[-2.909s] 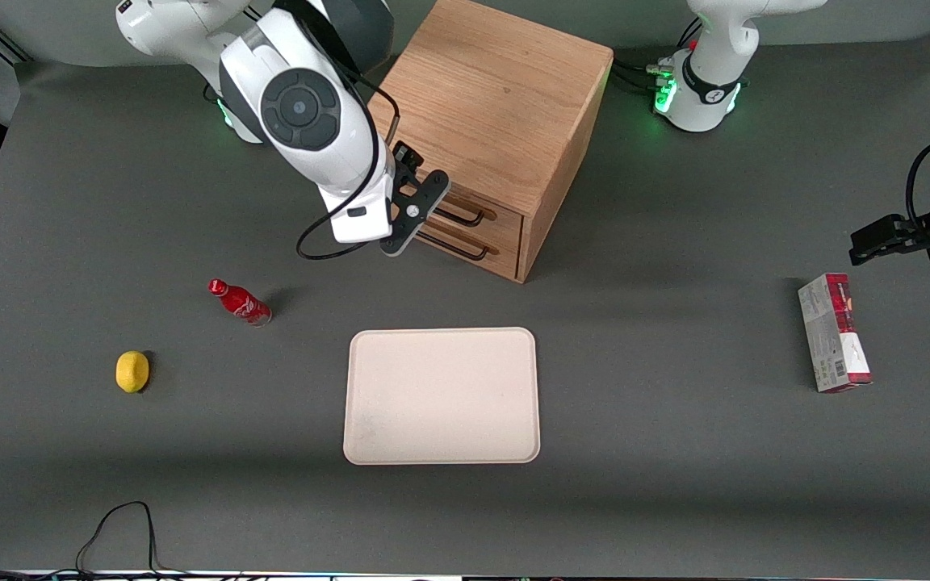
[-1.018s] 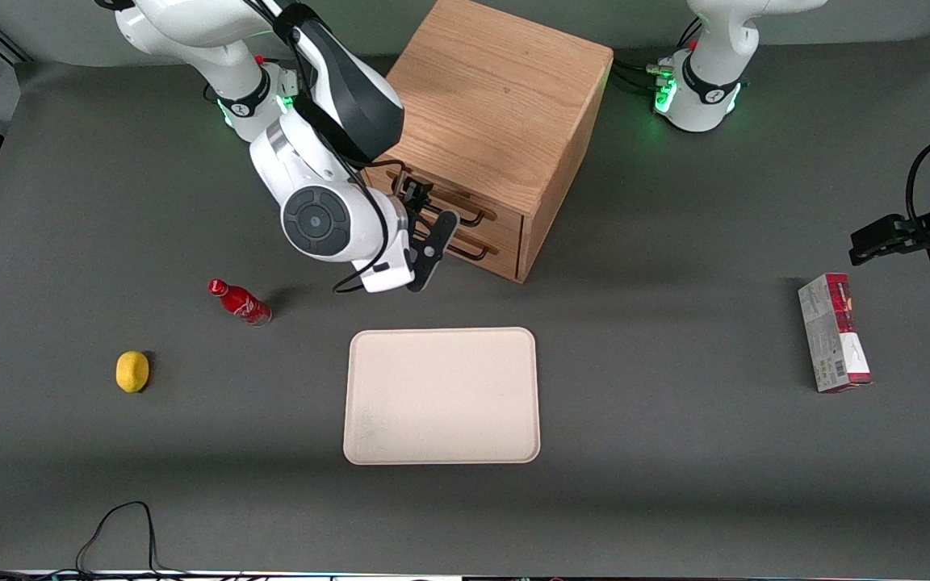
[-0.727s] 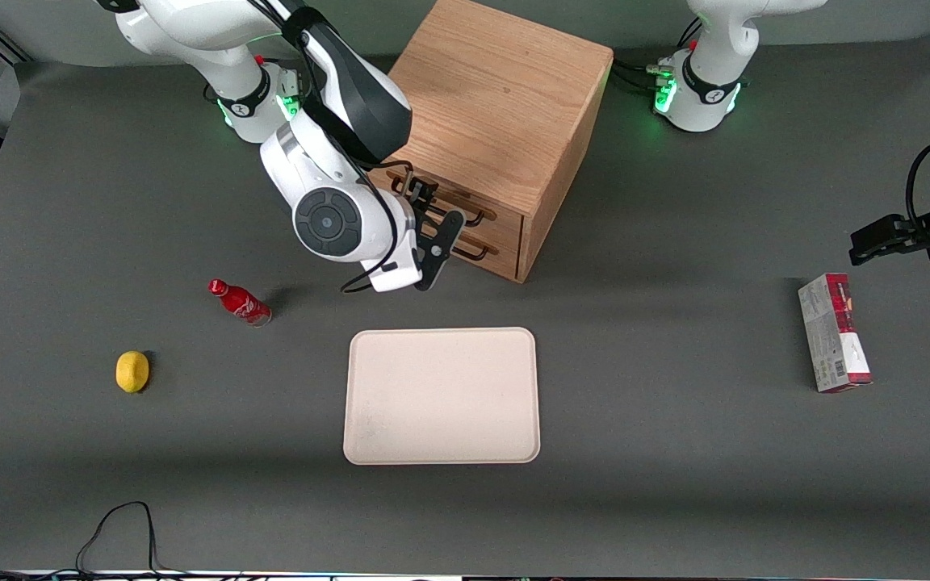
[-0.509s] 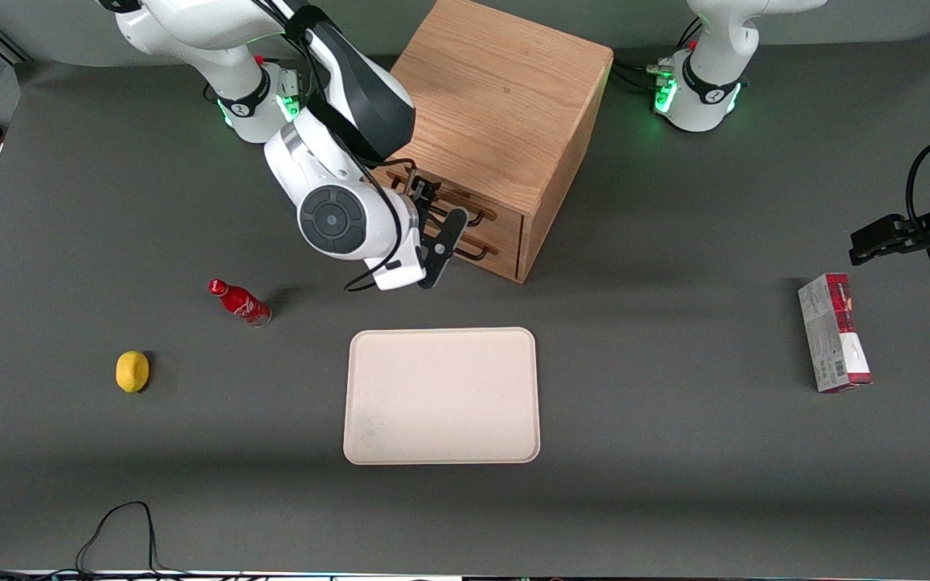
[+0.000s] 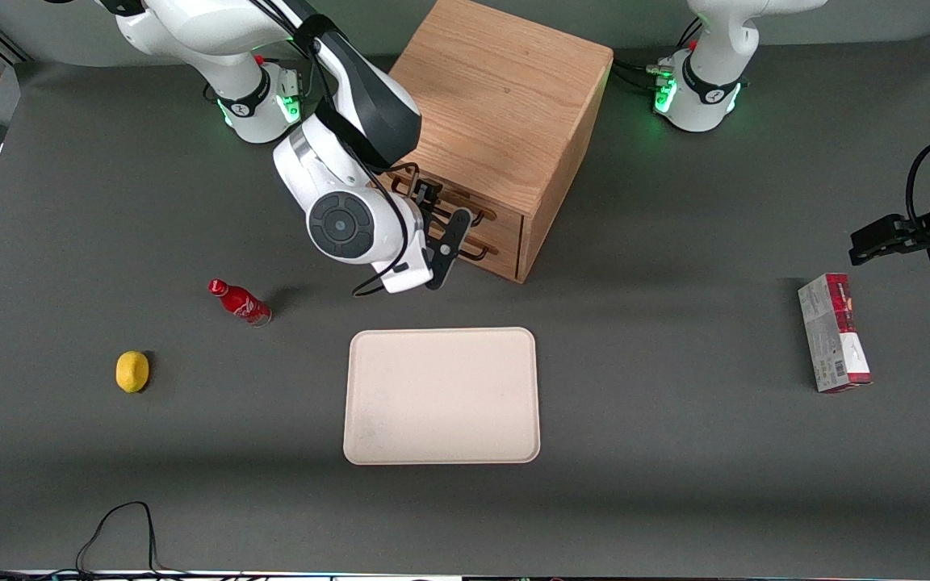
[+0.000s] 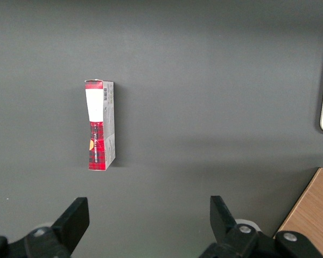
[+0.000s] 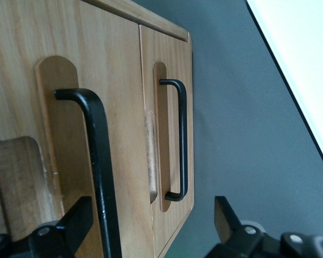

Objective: Open upper drawer

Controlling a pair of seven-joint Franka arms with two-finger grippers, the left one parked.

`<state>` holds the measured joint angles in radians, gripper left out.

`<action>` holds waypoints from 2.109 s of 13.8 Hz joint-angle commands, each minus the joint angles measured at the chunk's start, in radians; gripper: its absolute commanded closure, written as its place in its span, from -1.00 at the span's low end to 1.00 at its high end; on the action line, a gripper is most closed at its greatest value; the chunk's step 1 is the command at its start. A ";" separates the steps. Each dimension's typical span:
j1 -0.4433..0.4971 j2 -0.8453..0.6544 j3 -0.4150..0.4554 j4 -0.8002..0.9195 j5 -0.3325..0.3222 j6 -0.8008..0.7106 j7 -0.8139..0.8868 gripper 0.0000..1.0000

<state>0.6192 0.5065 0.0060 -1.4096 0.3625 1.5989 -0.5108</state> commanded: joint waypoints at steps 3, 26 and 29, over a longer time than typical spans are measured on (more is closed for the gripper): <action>0.017 -0.013 -0.005 -0.049 0.016 0.051 -0.040 -1.00; -0.003 -0.026 -0.017 -0.039 -0.027 0.084 -0.132 -1.00; -0.021 -0.022 -0.017 -0.026 -0.028 0.084 -0.133 -1.00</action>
<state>0.6091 0.4975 -0.0106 -1.4373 0.3466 1.6804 -0.6210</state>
